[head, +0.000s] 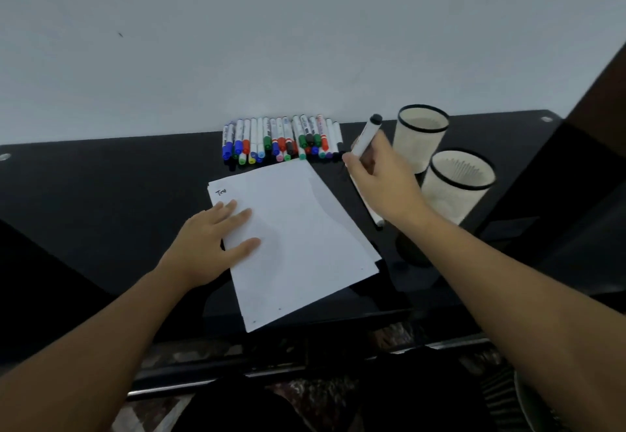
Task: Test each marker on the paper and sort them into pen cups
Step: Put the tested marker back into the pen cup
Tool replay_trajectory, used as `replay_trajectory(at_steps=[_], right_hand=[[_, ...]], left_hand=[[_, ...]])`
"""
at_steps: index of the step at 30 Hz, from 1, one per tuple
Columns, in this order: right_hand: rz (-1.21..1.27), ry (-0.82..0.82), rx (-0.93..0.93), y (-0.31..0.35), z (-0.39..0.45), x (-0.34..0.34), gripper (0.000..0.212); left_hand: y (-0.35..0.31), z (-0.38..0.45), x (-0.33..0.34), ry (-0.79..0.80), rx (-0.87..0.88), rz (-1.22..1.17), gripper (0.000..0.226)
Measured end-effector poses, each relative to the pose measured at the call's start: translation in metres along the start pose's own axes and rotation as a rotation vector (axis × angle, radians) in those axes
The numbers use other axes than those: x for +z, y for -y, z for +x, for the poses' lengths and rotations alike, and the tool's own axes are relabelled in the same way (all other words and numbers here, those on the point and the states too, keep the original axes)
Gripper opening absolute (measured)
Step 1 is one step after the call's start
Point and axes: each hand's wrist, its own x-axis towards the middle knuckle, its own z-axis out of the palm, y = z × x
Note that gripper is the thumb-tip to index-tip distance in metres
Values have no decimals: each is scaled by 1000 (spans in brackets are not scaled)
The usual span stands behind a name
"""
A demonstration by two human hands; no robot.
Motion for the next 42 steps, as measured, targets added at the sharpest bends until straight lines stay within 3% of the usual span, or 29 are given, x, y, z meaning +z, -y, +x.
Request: replay_trajectory(at_steps=[7, 14, 22, 28, 31, 36, 42], right_hand=[[-84, -214, 67, -10, -4, -81, 25], [-166, -321, 173, -32, -6, -113, 29], [-252, -250, 276, -52, -13, -117, 28], [-238, -200, 300, -51, -17, -112, 39], [-214, -239, 245, -44, -15, -110, 39], [-223, -294, 34, -22, -7, -99, 20], [-252, -161, -163, 7, 7, -49, 12]], left_hand=[[-7, 1, 0, 24, 11, 23, 86], [-5, 2, 2, 28, 10, 14, 86], [-4, 2, 1, 19, 14, 21, 86], [-7, 2, 1, 7, 14, 7, 87], [-8, 1, 0, 10, 8, -11, 87], [-13, 0, -4, 23, 1, -33, 89], [-15, 4, -9, 35, -22, -74, 85]])
